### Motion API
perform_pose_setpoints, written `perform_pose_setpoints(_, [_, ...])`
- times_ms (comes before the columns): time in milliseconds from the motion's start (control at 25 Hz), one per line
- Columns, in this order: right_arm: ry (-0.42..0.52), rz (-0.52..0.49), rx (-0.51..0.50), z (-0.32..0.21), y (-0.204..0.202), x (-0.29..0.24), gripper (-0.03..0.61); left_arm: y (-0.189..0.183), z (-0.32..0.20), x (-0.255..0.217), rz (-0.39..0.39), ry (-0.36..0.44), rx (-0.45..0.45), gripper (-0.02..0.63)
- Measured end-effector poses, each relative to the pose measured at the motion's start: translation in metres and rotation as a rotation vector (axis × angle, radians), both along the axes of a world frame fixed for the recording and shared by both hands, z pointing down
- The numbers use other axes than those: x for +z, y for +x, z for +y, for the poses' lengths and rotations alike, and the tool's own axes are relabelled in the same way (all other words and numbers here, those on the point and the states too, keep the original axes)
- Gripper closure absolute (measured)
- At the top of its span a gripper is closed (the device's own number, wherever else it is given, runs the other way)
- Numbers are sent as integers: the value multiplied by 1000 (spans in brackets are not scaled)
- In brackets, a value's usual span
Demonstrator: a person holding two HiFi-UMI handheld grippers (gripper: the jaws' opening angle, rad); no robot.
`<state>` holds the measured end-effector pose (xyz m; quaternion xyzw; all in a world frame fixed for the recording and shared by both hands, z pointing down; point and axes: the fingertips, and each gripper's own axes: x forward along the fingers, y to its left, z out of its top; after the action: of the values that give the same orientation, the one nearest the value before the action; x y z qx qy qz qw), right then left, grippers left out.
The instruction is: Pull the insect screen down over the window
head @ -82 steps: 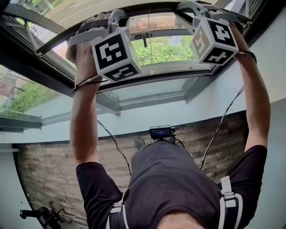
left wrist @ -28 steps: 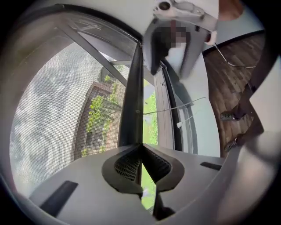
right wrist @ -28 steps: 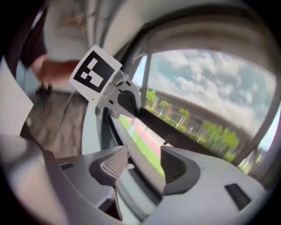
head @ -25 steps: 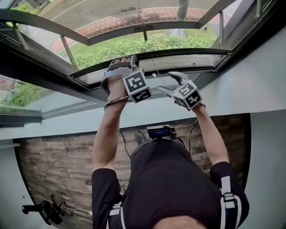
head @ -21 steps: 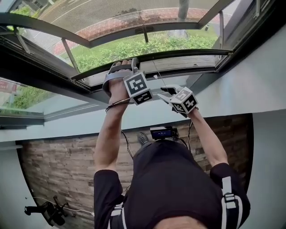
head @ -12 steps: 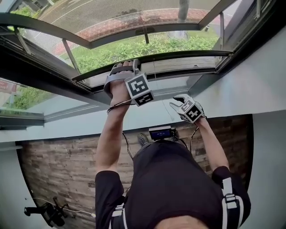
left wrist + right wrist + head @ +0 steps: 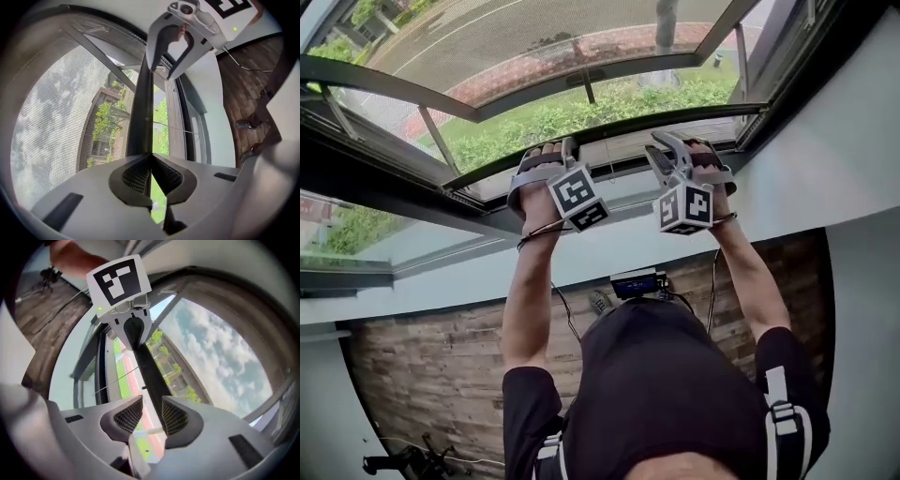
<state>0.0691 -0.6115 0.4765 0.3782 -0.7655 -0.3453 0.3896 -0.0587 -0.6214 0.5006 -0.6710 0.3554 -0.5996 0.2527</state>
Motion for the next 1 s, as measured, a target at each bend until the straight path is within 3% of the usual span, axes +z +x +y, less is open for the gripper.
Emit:
perform_pose_setpoints(80, [58,109,-30,-9,-12,-8,451,1,0,-1,-2,2,0,595])
perform_pose_setpoints(200, [58,246,-61,-17,-24,3,451,2,1,-1,0,0,-3,595])
perform_pose_setpoints(320, [62,338,-58,-25,-25,15,454,1,1,-1,-10,2,-2,595])
perform_pose_setpoints(360, [70,356,-55,-26,-25,15,481,0,2,-1,-22,-5,-4,595])
perform_pose_setpoints(400, [75,368,-56,-27,-24,15,542,-2,3,-1,-34,-14,-6,595])
perform_pose_setpoints(440, [72,375,-61,-28,-24,16,549,-2,4,0,-37,-17,-7,595])
perform_pose_setpoints(720, [-33,370,-97,-28,-23,21,554,3,1,3,-1,11,-13,595])
perform_pose_setpoints(1000, [-114,393,-105,-26,-25,55,555,0,2,37,-12,-41,-23,595])
